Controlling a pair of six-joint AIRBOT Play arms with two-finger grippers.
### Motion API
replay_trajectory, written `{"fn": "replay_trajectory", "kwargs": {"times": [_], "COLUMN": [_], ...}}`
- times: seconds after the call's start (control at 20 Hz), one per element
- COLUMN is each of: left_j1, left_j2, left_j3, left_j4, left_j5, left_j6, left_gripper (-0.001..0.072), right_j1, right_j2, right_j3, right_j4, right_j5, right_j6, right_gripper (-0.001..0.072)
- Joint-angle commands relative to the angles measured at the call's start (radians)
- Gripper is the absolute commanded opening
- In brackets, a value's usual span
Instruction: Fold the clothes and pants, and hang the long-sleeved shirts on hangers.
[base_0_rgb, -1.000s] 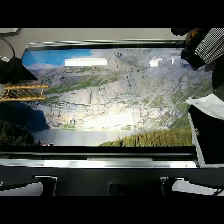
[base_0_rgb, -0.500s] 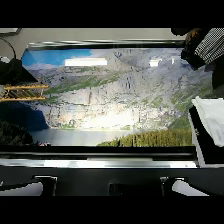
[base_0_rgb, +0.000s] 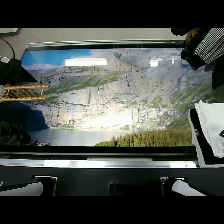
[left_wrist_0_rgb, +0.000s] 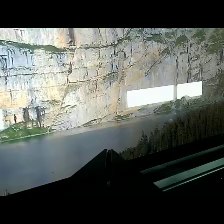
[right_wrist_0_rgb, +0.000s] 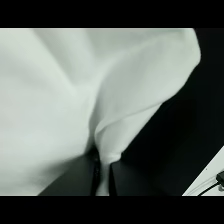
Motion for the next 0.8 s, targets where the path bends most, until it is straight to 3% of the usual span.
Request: {"fn": "replay_trajectory", "kwargs": {"times": [0.0,0.4,0.55,0.65,0.75], "left_j1": [0.0,0.0,0.0,-0.002,-0.01], "left_j2": [0.0,0.0,0.0,0.0,0.0], "left_j3": [0.0,0.0,0.0,0.0,0.0], "left_j4": [0.0,0.0,0.0,0.001,0.009], "left_j5": [0.001,0.001,0.005,0.02,0.059], "left_j6": [0.0,0.0,0.0,0.0,0.0], "left_gripper": [0.0022,0.0021,0.0022,0.0021,0.0021], "right_j1": [-0.001,-0.001,0.0,0.0,0.0], "right_j2": [0.01,0.022,0.025,0.048,0.08], "right_j3": [-0.037,-0.083,-0.079,-0.06,0.007], "right_j4": [-0.018,-0.075,-0.088,-0.062,0.06], "right_j5": [0.014,0.018,0.023,0.002,-0.082], "right_j6": [-0.01,-0.036,-0.026,-0.019,-0.023], "right_gripper": [0.003,0.0044,0.0407,0.0434,0.0406]}}
